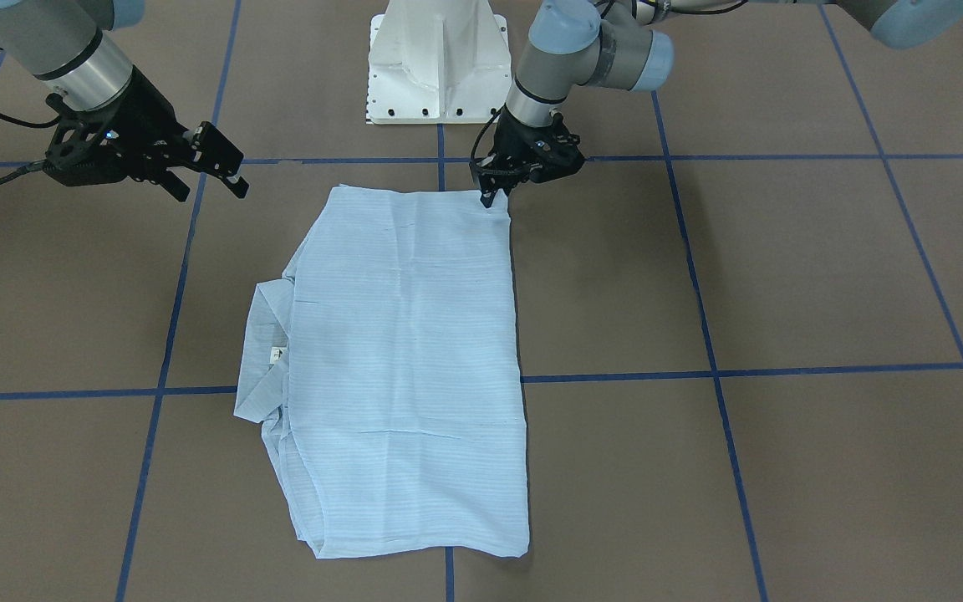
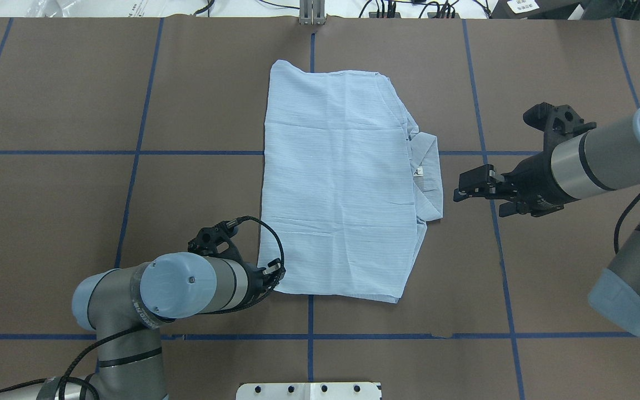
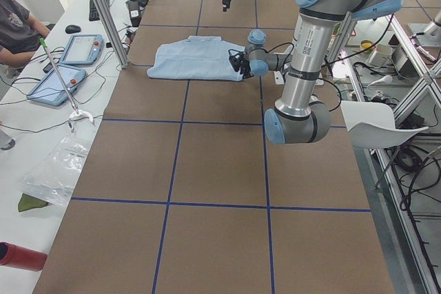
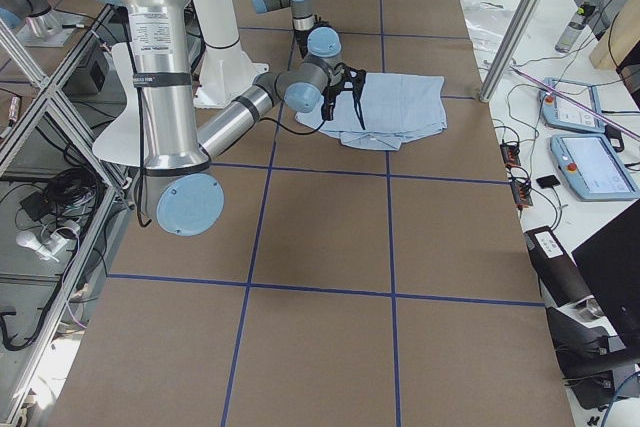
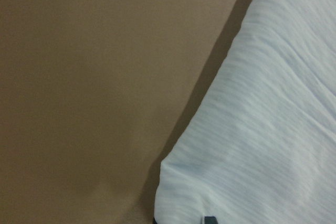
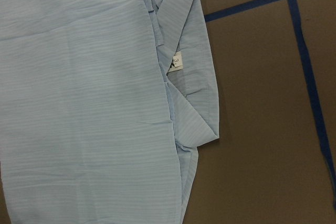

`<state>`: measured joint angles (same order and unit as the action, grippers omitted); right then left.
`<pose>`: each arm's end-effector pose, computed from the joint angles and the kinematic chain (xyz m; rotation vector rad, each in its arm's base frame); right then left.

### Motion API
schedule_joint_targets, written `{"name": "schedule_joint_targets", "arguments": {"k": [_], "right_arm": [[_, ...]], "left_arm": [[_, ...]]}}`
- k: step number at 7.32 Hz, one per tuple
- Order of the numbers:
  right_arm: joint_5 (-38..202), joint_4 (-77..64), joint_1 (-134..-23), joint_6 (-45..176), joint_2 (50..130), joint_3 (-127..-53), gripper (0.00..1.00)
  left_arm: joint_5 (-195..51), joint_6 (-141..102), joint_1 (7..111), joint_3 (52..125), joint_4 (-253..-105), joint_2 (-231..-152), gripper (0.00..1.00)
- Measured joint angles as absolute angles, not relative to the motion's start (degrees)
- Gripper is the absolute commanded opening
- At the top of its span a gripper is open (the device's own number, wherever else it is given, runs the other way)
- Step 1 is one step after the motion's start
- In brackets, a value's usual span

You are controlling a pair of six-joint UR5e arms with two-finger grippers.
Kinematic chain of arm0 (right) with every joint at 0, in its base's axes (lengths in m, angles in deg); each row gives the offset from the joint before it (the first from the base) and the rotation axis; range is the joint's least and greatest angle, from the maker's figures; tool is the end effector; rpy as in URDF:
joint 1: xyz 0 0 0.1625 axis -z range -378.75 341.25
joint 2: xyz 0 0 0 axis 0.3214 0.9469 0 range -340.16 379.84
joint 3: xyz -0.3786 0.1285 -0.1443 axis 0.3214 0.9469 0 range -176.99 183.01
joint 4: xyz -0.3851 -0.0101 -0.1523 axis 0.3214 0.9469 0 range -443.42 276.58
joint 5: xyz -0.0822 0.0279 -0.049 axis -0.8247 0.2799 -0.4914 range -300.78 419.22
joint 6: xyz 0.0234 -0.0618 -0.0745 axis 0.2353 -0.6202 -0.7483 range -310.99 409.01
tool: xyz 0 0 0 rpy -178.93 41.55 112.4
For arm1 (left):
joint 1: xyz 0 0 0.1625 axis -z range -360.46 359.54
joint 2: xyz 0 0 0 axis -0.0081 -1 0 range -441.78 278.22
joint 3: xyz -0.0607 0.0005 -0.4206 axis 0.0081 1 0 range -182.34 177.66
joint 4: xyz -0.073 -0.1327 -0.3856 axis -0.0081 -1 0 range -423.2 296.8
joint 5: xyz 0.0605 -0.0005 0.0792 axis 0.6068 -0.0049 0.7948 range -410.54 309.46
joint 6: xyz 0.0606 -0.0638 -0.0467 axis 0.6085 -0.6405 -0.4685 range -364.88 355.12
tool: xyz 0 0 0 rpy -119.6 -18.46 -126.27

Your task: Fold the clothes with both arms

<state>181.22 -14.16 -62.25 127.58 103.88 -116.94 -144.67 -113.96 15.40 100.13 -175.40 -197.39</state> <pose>-0.2979 -0.3938 0.3183 -0.0104 -1.0886 0.2277 0.5696 -0.2930 0.2665 -0.0960 1.0624 -0.5139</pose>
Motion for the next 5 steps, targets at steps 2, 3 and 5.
{"name": "schedule_joint_targets", "arguments": {"k": [2, 3, 5], "right_arm": [[181.1, -14.2, -62.2, 127.6, 104.0, -116.8, 1.0], [181.1, -14.2, -62.2, 127.6, 104.0, -116.6, 1.0], [180.8, -14.1, -61.9, 127.8, 104.0, -116.5, 1.0]], "left_arm": [[-144.7, -113.9, 15.5, 100.1, -174.9, -197.4, 0.05], [-144.7, -114.0, 15.5, 100.1, -174.8, -197.5, 0.0], [-144.7, -114.3, 15.5, 100.2, -174.7, -197.6, 0.0]]}}
